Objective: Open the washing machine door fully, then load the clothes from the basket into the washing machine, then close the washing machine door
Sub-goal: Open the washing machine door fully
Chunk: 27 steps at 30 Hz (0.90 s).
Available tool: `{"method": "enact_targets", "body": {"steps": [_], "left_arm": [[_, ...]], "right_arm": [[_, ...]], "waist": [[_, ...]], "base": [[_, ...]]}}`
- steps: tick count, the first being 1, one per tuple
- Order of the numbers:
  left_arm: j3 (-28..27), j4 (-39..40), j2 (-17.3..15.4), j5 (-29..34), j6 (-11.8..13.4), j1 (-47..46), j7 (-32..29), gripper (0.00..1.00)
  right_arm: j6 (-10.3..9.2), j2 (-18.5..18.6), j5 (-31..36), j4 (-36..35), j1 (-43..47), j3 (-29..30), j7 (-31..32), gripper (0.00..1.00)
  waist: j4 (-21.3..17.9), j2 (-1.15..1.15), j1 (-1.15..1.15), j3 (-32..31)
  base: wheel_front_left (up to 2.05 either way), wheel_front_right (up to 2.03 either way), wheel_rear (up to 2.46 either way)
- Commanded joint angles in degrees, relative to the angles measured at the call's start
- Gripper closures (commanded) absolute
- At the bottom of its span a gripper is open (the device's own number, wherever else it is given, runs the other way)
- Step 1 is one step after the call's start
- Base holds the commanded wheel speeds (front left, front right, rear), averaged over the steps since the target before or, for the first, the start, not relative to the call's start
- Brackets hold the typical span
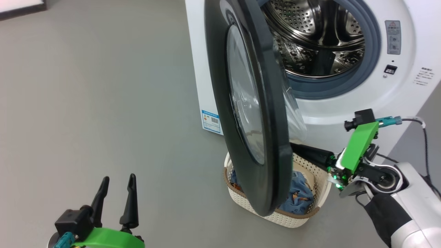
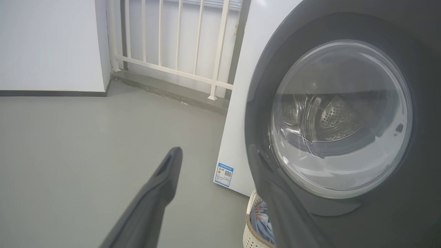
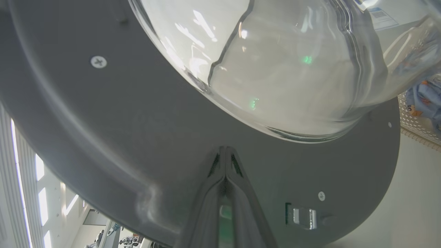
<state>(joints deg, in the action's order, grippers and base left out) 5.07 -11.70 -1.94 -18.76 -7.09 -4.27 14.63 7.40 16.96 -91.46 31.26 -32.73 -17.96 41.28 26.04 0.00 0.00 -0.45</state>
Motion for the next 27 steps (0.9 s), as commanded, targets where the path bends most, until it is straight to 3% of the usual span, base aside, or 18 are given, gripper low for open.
{"method": "enact_targets", "body": {"steps": [1,15,27], "left_arm": [[-1.9,1.0,-0.9,0.6,-0.3,-0.6,0.4,0.0],[-1.8,0.8,-0.9,0.5,-0.4,-1.0,0.4,0.0],[-2.0,0.8,-0.9,0.4,-0.4,-0.7,0.4,0.0]], "right_arm": [[0.09,-1.5,-0.6,-2.1,0.3,-1.2,0.6,1.0],[0.09,-4.4,-1.0,-2.4,0.9,-2.0,1.3,1.0],[0.09,-4.7,-1.0,-3.0,0.6,-0.5,0.4,0.98]], "waist": [[0.9,0.0,0.0,-0.2],[2.1,0.0,0.0,-0.1],[-0.9,0.0,0.0,-0.4]], "base": [[0.0,0.0,0.0],[0.0,0.0,0.0],[0.0,0.0,0.0]]}}
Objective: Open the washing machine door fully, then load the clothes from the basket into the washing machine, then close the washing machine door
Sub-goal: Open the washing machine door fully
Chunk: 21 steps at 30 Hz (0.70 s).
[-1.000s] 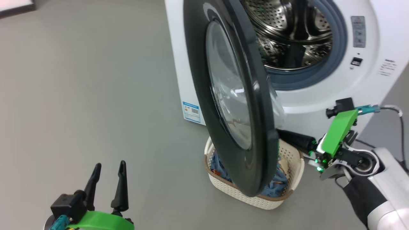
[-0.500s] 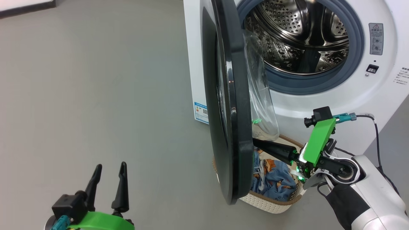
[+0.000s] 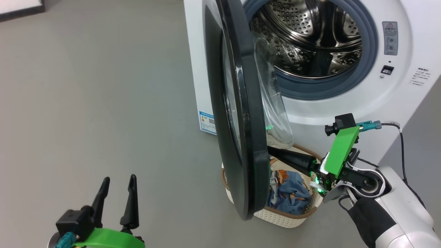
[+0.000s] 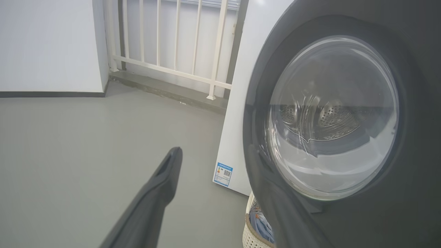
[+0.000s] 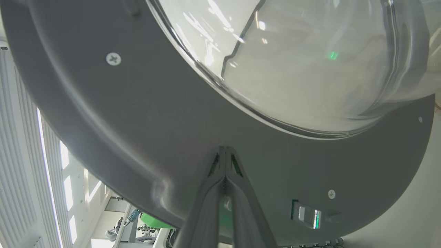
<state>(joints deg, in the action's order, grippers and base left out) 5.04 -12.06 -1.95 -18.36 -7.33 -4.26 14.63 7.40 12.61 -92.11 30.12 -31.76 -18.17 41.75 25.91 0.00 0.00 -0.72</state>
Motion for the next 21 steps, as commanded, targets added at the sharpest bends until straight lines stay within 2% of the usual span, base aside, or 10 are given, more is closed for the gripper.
{"method": "enact_targets", "body": {"steps": [1,5,6,7,12,21], "left_arm": [[-1.9,1.2,-0.9,0.1,-0.1,-0.7,0.4,0.0],[-1.9,1.3,-0.9,0.2,-0.1,-0.7,0.4,0.0],[-1.9,1.3,-0.9,0.3,-0.1,-0.7,0.4,0.0],[-1.9,1.3,-0.9,0.3,-0.1,-0.7,0.4,0.0],[-1.7,1.4,-0.9,0.4,-0.1,-0.7,0.4,0.0],[-1.5,2.4,-0.9,-1.0,-0.1,-0.5,0.4,0.0]], "right_arm": [[0.09,-0.2,-0.2,-1.9,-0.4,-0.2,-0.3,0.85],[0.09,0.0,0.0,-3.0,-0.3,0.6,-1.1,0.56],[0.09,0.0,0.0,-3.4,-0.2,0.7,-1.3,0.06],[0.09,0.1,0.1,-3.8,0.0,0.8,-1.5,0.0],[0.09,0.6,1.6,-6.2,0.8,1.1,-3.3,0.0],[0.09,1.9,7.9,-16.2,5.2,1.1,-12.5,0.0]], "waist": [[-1.2,0.0,0.0,-0.2],[-3.0,0.0,0.0,-0.3],[-3.5,0.0,0.0,-0.3],[-4.1,0.0,0.0,-0.3],[-6.4,0.0,0.0,-0.3],[-12.2,0.0,0.0,-0.1]], "base": [[0.0,0.0,0.0],[0.0,0.0,0.0],[0.0,0.0,0.0],[0.0,0.0,0.0],[0.0,0.0,0.0],[0.0,0.0,0.0]]}}
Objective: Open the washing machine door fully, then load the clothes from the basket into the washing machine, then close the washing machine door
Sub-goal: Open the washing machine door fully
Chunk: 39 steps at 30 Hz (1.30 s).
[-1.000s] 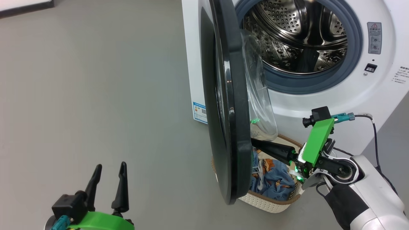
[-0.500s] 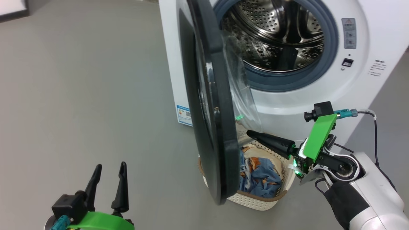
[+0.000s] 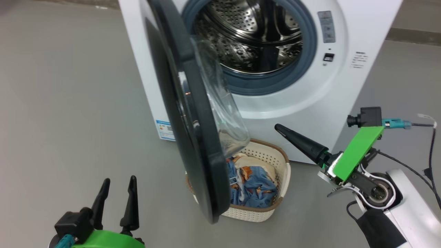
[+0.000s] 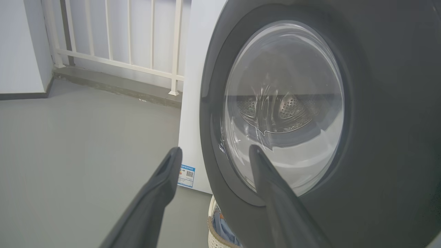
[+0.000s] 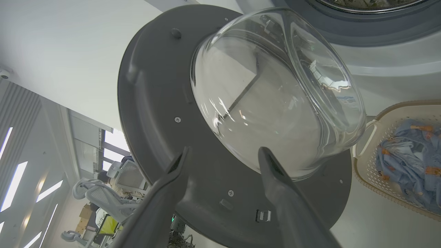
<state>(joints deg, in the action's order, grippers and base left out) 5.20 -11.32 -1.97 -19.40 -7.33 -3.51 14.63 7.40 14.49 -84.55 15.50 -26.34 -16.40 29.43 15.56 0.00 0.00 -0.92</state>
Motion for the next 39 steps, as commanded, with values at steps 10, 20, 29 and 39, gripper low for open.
{"method": "enact_targets", "body": {"steps": [10,20,29,39], "left_arm": [[-2.5,2.7,-0.9,1.4,-0.1,-0.9,0.4,0.0],[-3.3,3.1,-0.9,1.8,-0.1,-0.2,0.4,0.0],[-3.8,3.6,-0.9,1.8,0.3,0.6,0.4,0.0],[-4.0,4.2,-0.9,1.6,0.6,1.0,0.4,0.0]], "right_arm": [[0.09,5.7,15.6,-9.7,4.3,-5.7,-19.5,0.0],[0.09,11.0,25.3,-9.2,8.9,-10.4,-39.8,0.0],[0.09,10.2,34.4,-7.2,13.8,-6.5,-44.4,0.0],[0.09,5.6,45.0,-9.0,18.4,2.8,-44.4,0.0]], "waist": [[-7.2,0.0,0.0,0.5],[-9.9,0.0,0.0,0.4],[-11.4,0.0,0.0,-0.3],[-12.7,0.0,0.0,-0.2]], "base": [[0.0,0.0,0.0],[0.0,0.0,0.0],[0.0,0.0,0.0],[0.0,0.0,0.0]]}}
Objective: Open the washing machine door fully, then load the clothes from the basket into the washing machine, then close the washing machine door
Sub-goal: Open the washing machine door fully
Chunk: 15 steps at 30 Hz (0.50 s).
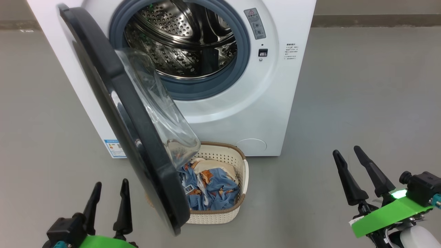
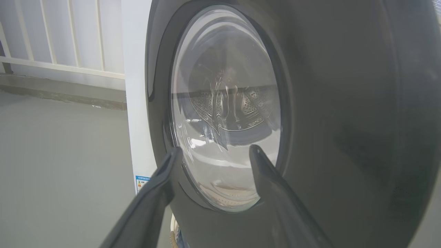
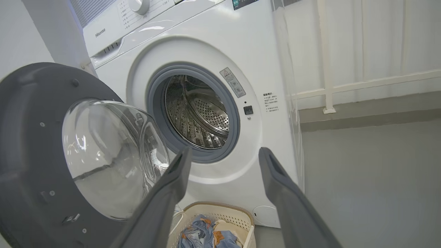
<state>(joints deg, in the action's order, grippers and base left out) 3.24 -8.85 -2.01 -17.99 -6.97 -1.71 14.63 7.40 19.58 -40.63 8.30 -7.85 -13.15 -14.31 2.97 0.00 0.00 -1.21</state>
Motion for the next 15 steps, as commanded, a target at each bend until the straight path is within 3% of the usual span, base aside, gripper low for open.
{"method": "enact_targets", "body": {"steps": [1,15], "left_arm": [[-2.0,1.8,-0.9,0.2,0.3,-0.8,0.4,0.0],[-1.9,2.3,-0.9,-0.2,1.0,-1.0,0.4,0.0]], "right_arm": [[0.09,0.4,2.6,-2.0,0.2,0.0,-0.7,0.0],[0.09,-2.1,8.6,-2.0,2.2,2.9,-0.7,0.0]], "waist": [[-0.2,0.0,0.0,0.1],[-0.1,0.0,0.0,0.2]], "base": [[0.0,0.0,0.0],[0.0,0.0,0.0]]}}
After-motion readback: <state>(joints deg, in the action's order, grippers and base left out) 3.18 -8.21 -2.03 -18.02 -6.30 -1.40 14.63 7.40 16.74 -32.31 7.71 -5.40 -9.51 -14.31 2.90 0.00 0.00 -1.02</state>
